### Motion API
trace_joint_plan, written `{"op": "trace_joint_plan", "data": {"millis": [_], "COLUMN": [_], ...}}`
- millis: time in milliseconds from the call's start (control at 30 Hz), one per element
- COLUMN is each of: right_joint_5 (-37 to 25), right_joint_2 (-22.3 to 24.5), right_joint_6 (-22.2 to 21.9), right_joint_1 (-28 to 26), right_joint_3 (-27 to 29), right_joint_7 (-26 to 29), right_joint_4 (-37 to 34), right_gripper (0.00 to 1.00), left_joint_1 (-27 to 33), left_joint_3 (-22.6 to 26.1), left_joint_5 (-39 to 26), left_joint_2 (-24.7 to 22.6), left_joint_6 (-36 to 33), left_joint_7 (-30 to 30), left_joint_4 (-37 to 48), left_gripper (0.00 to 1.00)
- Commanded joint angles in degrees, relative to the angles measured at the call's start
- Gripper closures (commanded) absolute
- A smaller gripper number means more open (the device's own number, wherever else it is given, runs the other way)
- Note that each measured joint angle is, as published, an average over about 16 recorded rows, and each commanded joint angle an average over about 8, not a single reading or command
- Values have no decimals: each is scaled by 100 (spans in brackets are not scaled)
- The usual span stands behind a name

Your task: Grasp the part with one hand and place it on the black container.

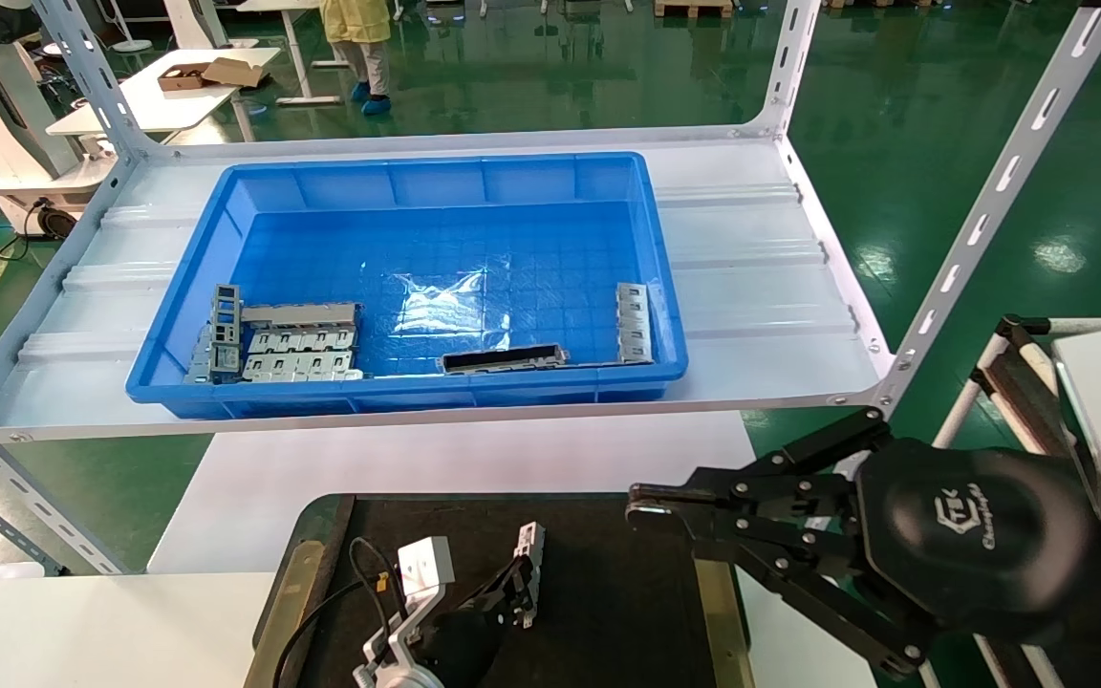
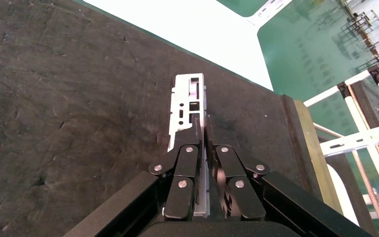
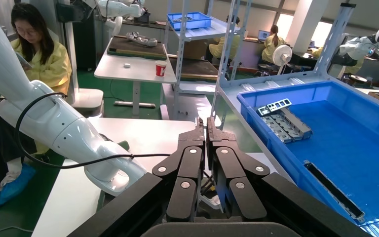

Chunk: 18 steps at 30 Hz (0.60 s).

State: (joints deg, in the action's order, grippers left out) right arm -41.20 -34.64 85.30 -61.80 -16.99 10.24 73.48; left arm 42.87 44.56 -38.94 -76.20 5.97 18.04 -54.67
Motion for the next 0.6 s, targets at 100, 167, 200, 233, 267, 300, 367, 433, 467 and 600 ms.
{"op": "trace_joint_plan", "data": {"millis": [100, 167, 200, 233, 267, 300, 367, 433, 467, 600], "right_joint_5": [1, 1, 2, 2, 2, 2, 3, 3, 3, 4], "right_joint_2": [1, 1, 1, 1, 1, 1, 2, 2, 2, 2], "right_joint_6": [-1, -1, -1, -1, -1, -1, -2, -2, -2, -3], "right_joint_1": [0, 0, 0, -1, -1, -1, -1, -1, -1, -1], "right_joint_3": [-1, -2, -2, -3, -3, -3, -4, -4, -5, -6], "right_joint_7": [-1, -1, -1, -1, -1, -2, -2, -2, -2, -3], "right_joint_4": [0, 0, 0, 0, 0, 0, 0, 0, 0, 0], "right_gripper": [0, 0, 0, 0, 0, 0, 0, 0, 0, 0], "left_joint_1": [4, 16, 22, 29, 35, 39, 40, 29, 21, -25], "left_joint_3": [-24, -37, -45, -52, -58, -63, -72, -82, -86, -120], "left_joint_5": [-20, -29, -32, -34, -38, -43, -54, -59, -60, -30], "left_joint_2": [-6, -1, 5, 14, 28, 50, 117, 226, 299, 694], "left_joint_6": [-22, -56, -79, -105, -140, -184, -303, -478, -587, -1130], "left_joint_7": [17, 26, 32, 38, 40, 41, 40, 40, 40, 65], "left_joint_4": [14, 1, -9, -25, -46, -75, -152, -266, -336, -678], "left_gripper": [0, 0, 0, 0, 0, 0, 0, 0, 0, 0]}}
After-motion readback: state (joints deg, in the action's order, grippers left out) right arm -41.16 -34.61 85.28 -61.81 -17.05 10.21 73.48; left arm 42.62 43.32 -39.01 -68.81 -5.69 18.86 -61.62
